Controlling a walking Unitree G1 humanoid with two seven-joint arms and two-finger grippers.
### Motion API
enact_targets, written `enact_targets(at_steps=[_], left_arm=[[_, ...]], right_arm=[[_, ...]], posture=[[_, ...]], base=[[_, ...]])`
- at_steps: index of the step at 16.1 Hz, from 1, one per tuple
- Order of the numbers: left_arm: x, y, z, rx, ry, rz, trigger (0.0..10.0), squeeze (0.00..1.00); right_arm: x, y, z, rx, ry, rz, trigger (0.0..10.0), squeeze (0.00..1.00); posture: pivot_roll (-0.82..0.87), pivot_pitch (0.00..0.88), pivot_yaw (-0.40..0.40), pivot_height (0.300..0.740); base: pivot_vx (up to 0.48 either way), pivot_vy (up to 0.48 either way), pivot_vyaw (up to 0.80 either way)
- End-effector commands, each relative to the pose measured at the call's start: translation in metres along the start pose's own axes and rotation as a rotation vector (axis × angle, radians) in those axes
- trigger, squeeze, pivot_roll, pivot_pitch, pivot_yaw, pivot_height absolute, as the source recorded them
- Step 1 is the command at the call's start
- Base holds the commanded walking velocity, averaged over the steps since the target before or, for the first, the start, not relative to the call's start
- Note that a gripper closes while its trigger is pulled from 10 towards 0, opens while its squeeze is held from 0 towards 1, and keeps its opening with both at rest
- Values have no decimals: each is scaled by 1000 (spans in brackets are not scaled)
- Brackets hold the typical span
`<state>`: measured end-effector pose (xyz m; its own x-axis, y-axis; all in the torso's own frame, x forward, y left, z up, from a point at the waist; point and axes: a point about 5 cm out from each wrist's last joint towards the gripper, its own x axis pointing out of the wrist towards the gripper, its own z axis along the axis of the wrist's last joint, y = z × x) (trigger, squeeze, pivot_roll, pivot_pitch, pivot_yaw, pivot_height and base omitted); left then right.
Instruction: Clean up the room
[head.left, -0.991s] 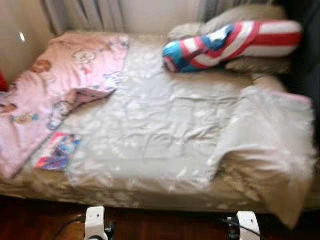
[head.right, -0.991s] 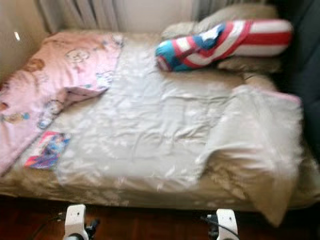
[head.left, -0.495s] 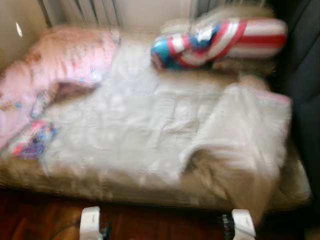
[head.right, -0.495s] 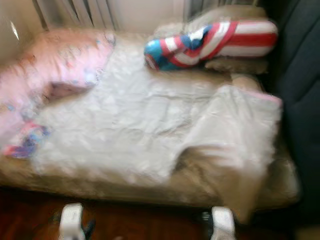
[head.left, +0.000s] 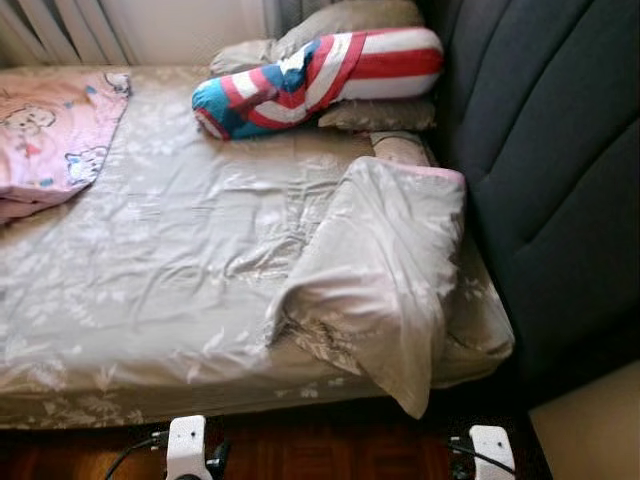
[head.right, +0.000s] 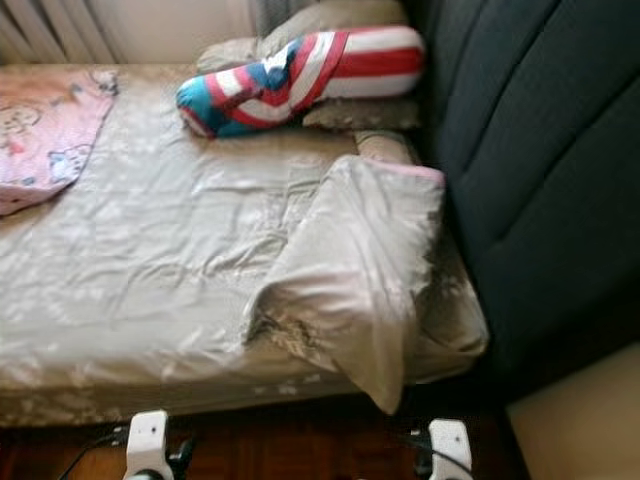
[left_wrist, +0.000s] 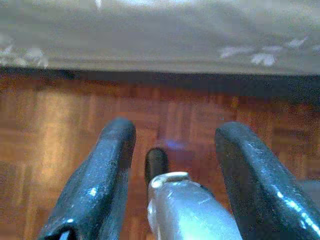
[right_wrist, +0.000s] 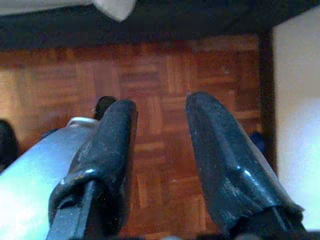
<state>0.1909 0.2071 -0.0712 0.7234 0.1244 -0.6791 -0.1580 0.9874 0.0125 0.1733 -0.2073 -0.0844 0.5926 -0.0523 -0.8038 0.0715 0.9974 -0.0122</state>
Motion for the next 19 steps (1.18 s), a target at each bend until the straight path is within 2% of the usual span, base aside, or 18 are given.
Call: enact_targets(at_steps=[1, 8, 11, 15, 19], left_arm=[[-3, 7, -9, -12, 37, 18, 10000, 0], [-3, 7, -10, -17, 35, 14, 10000, 0], [-4, 7, -10, -17, 35, 10, 10000, 0], [-3, 6, -8, -19, 30, 8, 10000, 0], [-3, 6, -7, -16, 27, 8, 10000, 0]], right_arm=[[0, 2, -1, 8, 3, 8, 10000, 0], [0, 1, -2, 0, 2, 8, 10000, 0], [0, 1, -2, 0, 6, 7, 10000, 0], [0, 1, -3, -6, 15, 10, 10000, 0], [0, 1, -3, -6, 6, 11, 10000, 0]], posture=[[23, 147, -28, 740], [25, 136, -30, 740], [27, 123, -29, 740], [28, 111, -28, 740], [29, 116, -29, 740]], base=[[0, 0, 0], [0, 0, 0], [263, 0, 0], [279, 0, -752], [284, 0, -102]])
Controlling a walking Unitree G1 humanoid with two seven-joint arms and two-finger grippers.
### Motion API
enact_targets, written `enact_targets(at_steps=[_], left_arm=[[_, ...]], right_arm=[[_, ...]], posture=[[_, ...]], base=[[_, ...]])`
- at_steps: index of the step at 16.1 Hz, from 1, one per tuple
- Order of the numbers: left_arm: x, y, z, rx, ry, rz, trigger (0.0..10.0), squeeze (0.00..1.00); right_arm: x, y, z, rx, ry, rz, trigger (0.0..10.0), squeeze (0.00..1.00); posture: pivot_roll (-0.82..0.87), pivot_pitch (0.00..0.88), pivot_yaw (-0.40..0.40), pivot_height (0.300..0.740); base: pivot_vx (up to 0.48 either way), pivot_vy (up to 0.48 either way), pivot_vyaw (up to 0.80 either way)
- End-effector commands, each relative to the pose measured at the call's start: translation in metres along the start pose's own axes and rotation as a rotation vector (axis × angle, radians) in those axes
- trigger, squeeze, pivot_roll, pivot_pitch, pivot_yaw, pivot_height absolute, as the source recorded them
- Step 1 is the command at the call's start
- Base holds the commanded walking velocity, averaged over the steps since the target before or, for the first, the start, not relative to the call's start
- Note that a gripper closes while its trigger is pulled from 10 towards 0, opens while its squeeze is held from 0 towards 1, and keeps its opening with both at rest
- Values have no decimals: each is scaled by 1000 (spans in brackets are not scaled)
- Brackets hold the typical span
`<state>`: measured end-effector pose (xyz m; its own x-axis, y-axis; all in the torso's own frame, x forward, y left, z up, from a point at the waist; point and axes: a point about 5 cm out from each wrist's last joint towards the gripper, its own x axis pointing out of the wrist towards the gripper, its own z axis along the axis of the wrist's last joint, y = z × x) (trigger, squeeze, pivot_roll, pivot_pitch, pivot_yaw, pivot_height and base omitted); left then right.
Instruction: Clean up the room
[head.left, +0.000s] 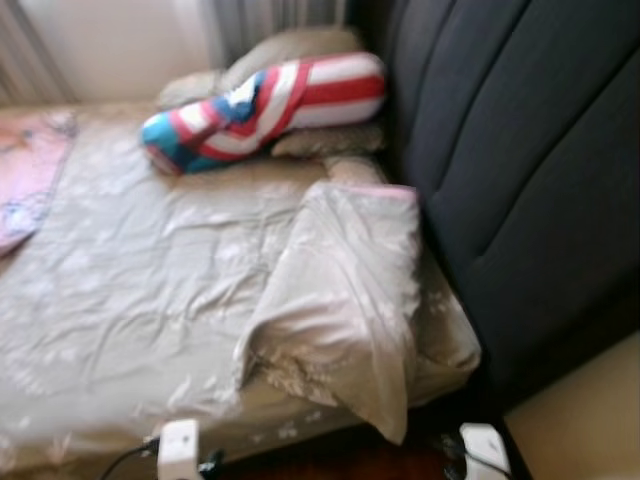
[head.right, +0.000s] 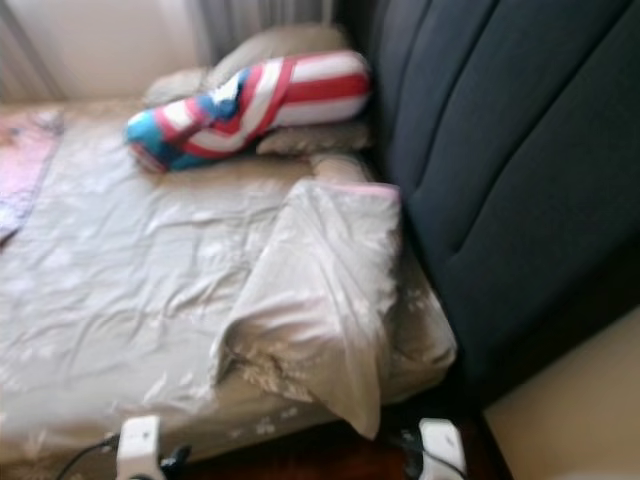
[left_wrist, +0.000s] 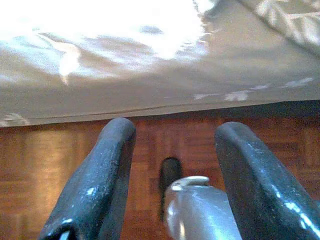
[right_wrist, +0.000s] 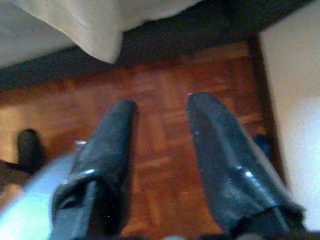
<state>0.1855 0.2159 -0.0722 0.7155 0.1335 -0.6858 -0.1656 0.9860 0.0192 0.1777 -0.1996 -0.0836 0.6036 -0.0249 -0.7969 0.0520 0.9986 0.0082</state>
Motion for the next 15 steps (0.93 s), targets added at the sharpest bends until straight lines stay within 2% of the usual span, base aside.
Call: enact_targets(at_steps=[1, 9, 12, 15], left_arm=[[0, -3, -4, -16, 18, -2, 10000, 0], [0, -4, -3, -29, 8, 7, 10000, 0], [0, -4, -2, -34, 7, 9, 10000, 0], [0, -4, -1, -38, -1, 8, 10000, 0]], right_arm=[[-2, -6, -6, -1, 17, -17, 10000, 0], [-2, -7, -4, 0, 6, -6, 10000, 0], [-2, -6, -2, -28, -3, 11, 10000, 0], [-2, -5, -2, -15, -7, 18, 10000, 0]], posture=[[29, 116, -29, 740], [30, 137, -37, 740], [28, 136, -39, 740], [28, 137, -39, 740]], base=[[281, 0, 0], [31, 0, 0], [0, 0, 0], [0, 0, 800]])
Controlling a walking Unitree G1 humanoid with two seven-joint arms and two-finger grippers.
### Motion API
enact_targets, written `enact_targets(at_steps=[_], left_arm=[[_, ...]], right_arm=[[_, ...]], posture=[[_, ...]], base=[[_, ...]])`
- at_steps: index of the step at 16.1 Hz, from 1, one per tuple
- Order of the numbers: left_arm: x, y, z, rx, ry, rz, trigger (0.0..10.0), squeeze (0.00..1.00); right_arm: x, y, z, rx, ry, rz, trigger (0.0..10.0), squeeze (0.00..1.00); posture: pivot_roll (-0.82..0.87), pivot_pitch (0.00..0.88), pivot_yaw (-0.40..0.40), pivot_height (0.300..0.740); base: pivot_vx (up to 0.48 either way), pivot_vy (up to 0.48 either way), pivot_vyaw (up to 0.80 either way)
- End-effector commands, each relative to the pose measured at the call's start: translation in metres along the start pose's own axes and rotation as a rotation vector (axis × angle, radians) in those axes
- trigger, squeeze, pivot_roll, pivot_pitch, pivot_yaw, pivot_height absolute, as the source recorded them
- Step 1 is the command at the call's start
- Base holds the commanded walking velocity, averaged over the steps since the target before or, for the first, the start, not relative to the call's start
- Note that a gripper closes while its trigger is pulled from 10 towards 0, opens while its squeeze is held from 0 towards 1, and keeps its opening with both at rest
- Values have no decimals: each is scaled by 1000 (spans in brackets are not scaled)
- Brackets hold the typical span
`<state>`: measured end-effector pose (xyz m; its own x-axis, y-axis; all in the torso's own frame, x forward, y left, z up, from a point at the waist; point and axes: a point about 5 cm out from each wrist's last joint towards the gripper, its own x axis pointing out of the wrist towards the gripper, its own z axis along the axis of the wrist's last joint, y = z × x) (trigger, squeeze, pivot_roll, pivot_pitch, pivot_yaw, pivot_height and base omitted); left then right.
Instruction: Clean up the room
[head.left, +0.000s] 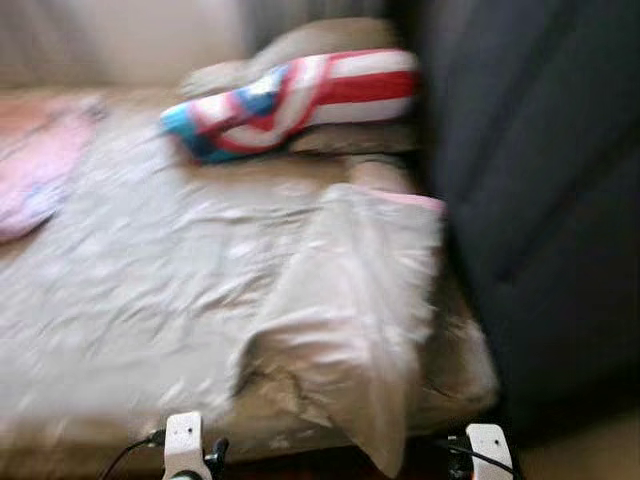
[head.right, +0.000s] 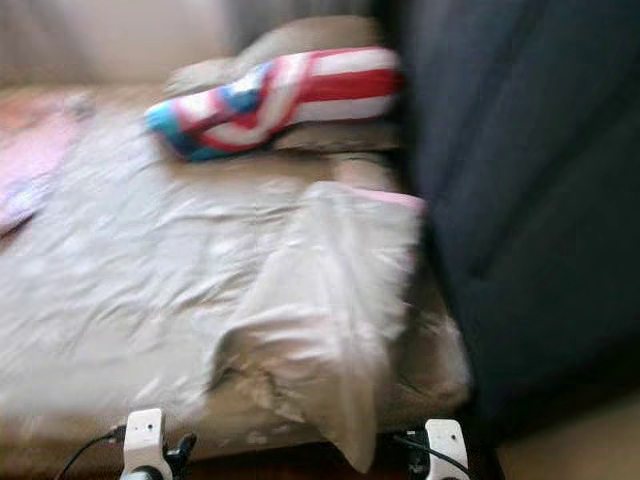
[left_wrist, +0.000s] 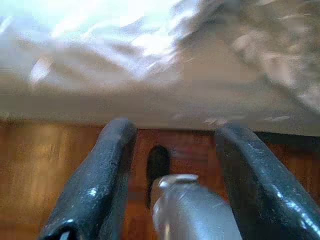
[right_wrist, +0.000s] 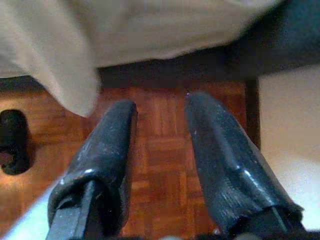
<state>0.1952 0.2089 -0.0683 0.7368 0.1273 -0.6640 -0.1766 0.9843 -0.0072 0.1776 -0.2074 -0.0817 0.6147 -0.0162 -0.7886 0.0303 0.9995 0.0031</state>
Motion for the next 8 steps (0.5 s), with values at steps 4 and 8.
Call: enact_targets(at_steps=[4, 8], left_arm=[[-2, 2, -7, -13, 18, 9, 10000, 0], [-2, 1, -6, -11, 21, -2, 10000, 0]], right_arm=[[-1, 3, -4, 14, 8, 6, 10000, 0], [-1, 3, -5, 35, 4, -6, 10000, 0]], posture=[[27, 139, -36, 740], [26, 140, -35, 740]], base=[[0, 0, 600], [0, 0, 0]])
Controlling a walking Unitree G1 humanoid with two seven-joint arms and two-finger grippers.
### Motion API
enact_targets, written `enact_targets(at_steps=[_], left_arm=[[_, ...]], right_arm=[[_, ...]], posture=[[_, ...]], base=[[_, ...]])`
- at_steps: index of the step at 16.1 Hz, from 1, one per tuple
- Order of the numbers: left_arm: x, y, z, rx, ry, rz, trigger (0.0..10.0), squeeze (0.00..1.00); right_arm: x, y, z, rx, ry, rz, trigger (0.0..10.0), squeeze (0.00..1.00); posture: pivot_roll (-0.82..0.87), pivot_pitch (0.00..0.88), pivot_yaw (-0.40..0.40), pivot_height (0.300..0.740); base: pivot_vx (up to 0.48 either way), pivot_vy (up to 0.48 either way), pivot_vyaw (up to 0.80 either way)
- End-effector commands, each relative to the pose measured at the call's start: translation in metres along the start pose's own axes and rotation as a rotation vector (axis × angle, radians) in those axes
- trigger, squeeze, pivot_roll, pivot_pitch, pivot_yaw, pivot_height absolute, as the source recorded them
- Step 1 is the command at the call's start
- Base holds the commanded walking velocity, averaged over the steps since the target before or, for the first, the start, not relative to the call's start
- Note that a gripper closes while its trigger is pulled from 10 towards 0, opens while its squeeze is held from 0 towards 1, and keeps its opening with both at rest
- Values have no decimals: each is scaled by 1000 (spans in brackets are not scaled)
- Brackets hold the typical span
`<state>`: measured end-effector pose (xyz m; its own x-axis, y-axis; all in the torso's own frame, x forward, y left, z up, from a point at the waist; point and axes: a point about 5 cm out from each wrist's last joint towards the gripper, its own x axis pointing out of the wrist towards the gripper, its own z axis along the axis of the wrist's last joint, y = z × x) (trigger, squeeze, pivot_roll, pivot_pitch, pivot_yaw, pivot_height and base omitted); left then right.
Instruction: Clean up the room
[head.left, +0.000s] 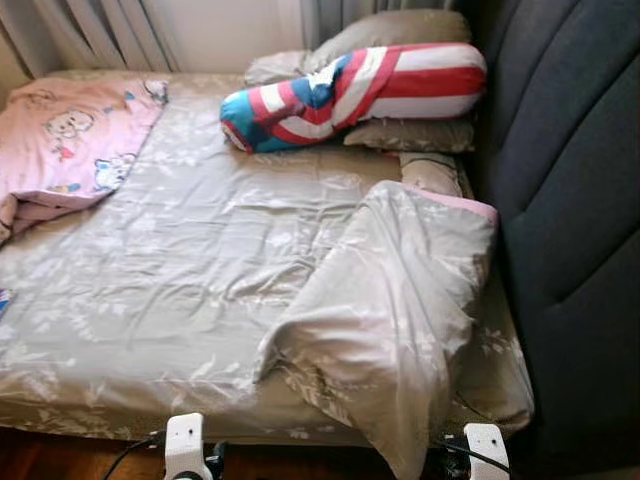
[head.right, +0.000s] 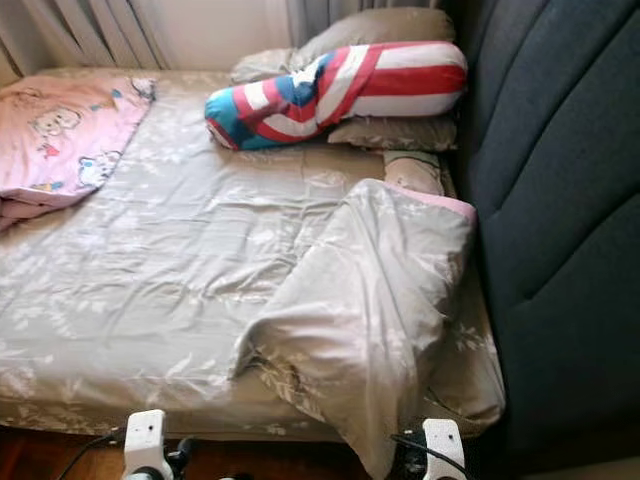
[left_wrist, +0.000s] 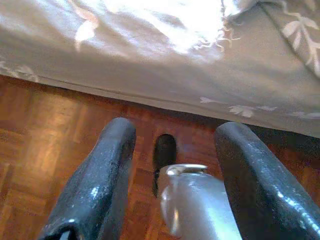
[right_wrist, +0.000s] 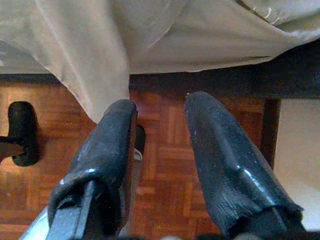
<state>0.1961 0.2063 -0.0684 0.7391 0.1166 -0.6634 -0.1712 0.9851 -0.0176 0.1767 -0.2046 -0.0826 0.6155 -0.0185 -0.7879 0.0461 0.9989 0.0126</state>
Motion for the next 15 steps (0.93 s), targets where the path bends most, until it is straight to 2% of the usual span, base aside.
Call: enact_targets(at_steps=[1, 4, 6, 8, 15], left_arm=[[-2, 3, -7, -7, 22, 9, 10000, 0], [-3, 3, -7, -11, 21, 11, 10000, 0], [-3, 3, -7, -11, 20, 12, 10000, 0], [-3, 2, -7, -12, 18, 12, 10000, 0], [-3, 3, -7, -6, 15, 6, 10000, 0]], right_arm=[[-1, 0, -3, 21, 4, -3, 10000, 0], [-1, 0, -3, -12, 7, 1, 10000, 0], [0, 0, -1, -40, 1, 11, 10000, 0], [-1, 0, -2, -5, 1, 6, 10000, 0], [-1, 0, -3, 18, -8, -7, 10000, 0]], posture=[[26, 140, -35, 740], [28, 139, -35, 740], [28, 139, -36, 740], [26, 138, -35, 740], [25, 127, -30, 740]], base=[[0, 0, 0], [0, 0, 0], [0, 0, 800], [0, 0, 600], [248, 0, 0]])
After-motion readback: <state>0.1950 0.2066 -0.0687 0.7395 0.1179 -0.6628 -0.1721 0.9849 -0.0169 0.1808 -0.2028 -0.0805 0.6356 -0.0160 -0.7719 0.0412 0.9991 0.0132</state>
